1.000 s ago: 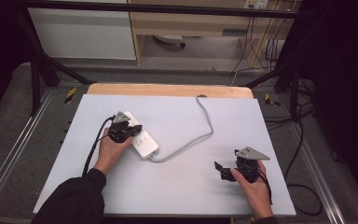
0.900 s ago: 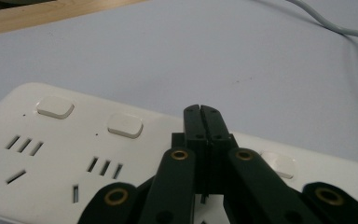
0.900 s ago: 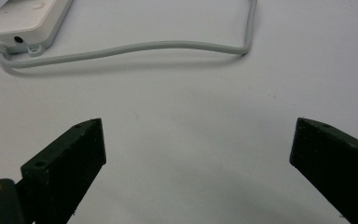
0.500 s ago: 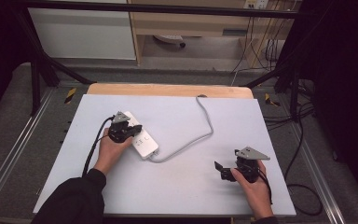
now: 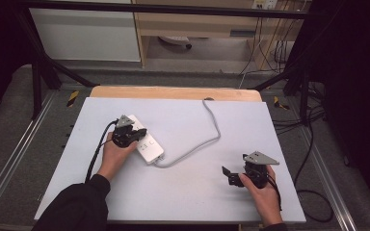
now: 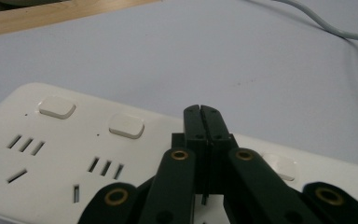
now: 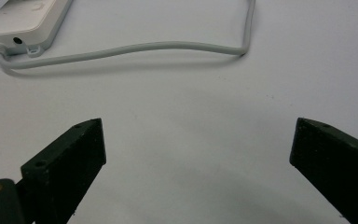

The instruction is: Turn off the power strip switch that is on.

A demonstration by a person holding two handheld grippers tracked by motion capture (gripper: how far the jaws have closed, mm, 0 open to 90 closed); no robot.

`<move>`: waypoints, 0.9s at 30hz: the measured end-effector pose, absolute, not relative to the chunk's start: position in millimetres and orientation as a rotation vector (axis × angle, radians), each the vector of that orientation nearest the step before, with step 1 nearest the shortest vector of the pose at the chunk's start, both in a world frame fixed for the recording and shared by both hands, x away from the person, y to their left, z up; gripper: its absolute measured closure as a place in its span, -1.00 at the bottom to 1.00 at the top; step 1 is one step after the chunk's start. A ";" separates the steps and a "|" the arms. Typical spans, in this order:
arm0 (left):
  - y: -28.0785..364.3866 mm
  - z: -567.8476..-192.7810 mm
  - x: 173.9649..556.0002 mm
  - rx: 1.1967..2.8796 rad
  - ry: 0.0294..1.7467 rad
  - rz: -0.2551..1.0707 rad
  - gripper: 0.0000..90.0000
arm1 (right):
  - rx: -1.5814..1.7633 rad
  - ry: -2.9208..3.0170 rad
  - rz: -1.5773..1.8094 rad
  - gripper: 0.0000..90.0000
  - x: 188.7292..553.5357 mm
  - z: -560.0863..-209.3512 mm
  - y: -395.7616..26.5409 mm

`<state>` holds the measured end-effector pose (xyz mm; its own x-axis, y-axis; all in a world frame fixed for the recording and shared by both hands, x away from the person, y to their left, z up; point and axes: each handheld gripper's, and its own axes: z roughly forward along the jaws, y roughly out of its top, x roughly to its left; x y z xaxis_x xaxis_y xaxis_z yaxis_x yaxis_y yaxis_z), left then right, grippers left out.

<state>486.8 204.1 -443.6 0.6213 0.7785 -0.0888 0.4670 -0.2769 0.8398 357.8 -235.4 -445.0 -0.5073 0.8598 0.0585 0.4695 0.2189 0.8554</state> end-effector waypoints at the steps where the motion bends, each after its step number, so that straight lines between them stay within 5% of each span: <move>1: 204.1 -443.7 486.9 1.929 0.987 0.428 1.00 | 1.227 2.069 1.215 -0.91 357.8 -445.0 -235.4; 27: 206.3 -442.5 488.3 1.893 0.992 0.390 1.00 | 1.227 2.070 1.214 -0.91 358.1 -444.8 -235.9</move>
